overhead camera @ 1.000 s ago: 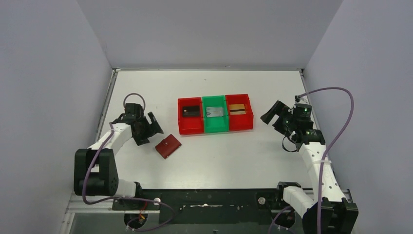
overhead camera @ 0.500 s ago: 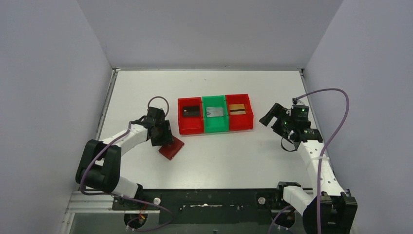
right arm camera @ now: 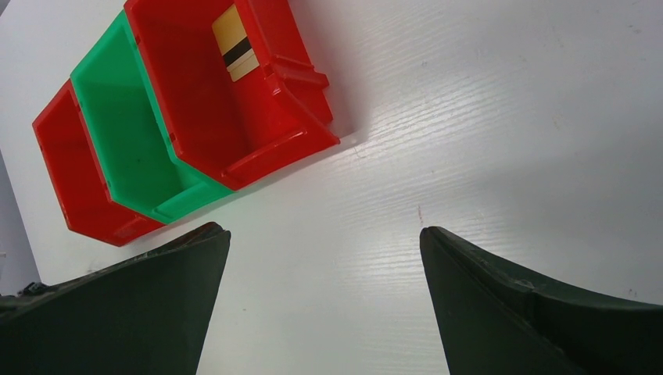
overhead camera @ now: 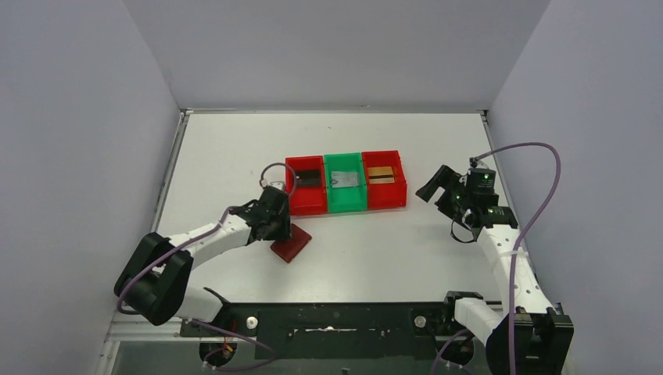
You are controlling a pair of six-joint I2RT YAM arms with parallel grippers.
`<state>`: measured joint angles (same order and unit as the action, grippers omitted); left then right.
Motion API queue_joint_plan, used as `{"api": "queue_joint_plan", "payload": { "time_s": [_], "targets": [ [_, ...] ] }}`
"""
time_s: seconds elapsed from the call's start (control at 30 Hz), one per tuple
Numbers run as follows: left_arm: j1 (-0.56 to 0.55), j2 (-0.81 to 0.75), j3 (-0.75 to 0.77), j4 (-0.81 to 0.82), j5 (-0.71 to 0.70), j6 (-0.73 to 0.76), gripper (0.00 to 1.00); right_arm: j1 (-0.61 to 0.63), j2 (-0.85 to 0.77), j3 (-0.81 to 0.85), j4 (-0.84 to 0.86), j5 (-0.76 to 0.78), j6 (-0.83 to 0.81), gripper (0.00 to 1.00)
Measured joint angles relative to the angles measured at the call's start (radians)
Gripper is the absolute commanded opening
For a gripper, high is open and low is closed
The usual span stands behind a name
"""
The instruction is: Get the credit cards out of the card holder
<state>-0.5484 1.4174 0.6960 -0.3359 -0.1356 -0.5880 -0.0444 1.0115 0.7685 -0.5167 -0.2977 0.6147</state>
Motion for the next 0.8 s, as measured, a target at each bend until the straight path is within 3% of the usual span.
{"api": "queue_joint_plan", "payload": {
  "time_s": [0.3, 0.57, 0.8],
  "targets": [
    [-0.19, -0.076, -0.068, 0.033, -0.021, -0.033, 0.25, 0.003, -0.002, 0.0, 0.0, 0.0, 0.004, 0.98],
    [-0.251, 0.008, -0.002, 0.079, 0.048, 0.032, 0.27, 0.017, -0.053, -0.019, 0.016, -0.036, -0.004, 0.99],
    [-0.33, 0.044, 0.057, 0.094, 0.041, 0.067, 0.56, 0.034, -0.108, -0.081, 0.064, -0.078, -0.014, 0.98]
  ]
}}
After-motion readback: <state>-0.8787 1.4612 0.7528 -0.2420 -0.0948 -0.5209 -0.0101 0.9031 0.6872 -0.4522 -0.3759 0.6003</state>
